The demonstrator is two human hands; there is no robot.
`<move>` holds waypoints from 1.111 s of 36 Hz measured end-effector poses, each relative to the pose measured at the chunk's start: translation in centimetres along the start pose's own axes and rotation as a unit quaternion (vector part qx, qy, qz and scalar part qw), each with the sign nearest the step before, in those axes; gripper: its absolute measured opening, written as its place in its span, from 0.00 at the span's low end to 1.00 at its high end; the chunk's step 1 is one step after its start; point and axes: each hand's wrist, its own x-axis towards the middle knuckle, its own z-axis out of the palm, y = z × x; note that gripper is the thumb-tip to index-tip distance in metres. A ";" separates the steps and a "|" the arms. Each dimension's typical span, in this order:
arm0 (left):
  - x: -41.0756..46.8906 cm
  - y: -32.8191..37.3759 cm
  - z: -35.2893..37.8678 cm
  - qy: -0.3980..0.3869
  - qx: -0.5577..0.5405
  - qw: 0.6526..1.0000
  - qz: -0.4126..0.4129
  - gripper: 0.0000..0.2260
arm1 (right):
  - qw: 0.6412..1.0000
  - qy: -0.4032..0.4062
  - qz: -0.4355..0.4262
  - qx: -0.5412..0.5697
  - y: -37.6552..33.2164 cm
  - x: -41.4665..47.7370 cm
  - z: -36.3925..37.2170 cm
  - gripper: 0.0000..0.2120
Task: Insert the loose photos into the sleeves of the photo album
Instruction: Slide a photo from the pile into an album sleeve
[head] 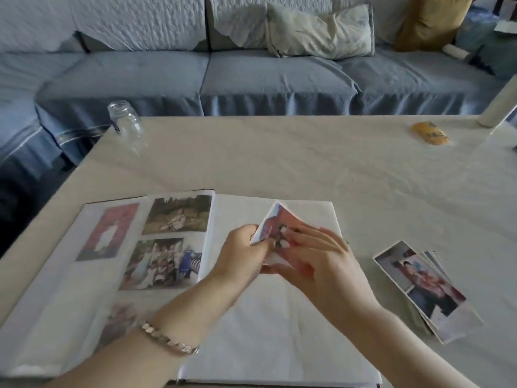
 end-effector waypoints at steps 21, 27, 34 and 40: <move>-4.9 -11.3 -23.0 0.154 0.422 0.888 -0.100 0.30 | 0.939 -0.228 0.148 0.212 -13.8 6.2 13.7 0.23; -6.4 -12.8 -22.4 0.183 0.450 0.871 -0.073 0.20 | 0.945 -0.277 0.085 0.148 -15.1 5.8 15.5 0.29; -7.0 -11.7 -22.0 0.220 0.455 0.861 -0.051 0.13 | 0.946 -0.288 0.079 0.128 -15.4 5.8 15.5 0.09; -7.0 -10.5 -22.0 0.147 0.558 0.815 -0.056 0.15 | 0.942 -0.305 0.077 0.114 -15.3 5.8 15.4 0.09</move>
